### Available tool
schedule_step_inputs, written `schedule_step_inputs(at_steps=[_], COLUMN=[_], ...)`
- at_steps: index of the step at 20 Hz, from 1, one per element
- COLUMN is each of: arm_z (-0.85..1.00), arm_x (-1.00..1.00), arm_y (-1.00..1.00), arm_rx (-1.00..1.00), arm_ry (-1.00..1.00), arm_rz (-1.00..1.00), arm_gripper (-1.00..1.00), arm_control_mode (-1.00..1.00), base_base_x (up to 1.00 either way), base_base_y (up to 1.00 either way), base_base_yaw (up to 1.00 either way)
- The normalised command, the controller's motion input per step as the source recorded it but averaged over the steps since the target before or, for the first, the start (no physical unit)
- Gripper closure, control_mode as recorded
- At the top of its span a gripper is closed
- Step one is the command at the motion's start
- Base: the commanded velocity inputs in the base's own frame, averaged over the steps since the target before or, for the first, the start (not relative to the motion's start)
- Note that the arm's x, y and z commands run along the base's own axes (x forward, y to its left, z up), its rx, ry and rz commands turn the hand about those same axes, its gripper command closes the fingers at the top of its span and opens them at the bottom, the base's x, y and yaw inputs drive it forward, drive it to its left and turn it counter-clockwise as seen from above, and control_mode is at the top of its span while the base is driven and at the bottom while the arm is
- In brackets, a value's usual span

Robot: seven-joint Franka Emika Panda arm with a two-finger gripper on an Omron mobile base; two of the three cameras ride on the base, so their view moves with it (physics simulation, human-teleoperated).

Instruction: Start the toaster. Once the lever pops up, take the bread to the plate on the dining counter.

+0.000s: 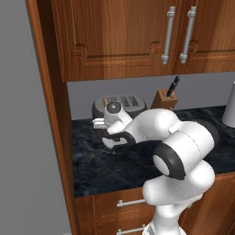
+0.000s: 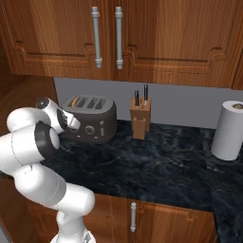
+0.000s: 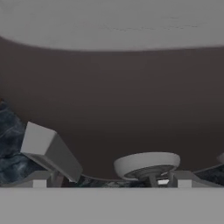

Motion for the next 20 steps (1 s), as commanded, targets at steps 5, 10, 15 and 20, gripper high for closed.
schedule_step_inputs(at_steps=[5,10,15,20], arm_z=[-0.14,-0.11,-0.1,-0.08], arm_x=[0.0,0.0,0.0,0.0], arm_y=[0.0,0.0,0.0,0.0], arm_rx=[0.0,0.0,0.0,0.0], arm_ry=[0.0,0.0,0.0,0.0], arm_rz=[0.0,0.0,0.0,0.0], arm_gripper=[-1.0,-1.0,-1.0,-1.0], arm_control_mode=[-1.0,-1.0,-1.0,-1.0], base_base_x=[0.0,0.0,0.0,0.0], base_base_y=[0.0,0.0,0.0,0.0], base_base_yaw=[0.0,0.0,0.0,0.0])
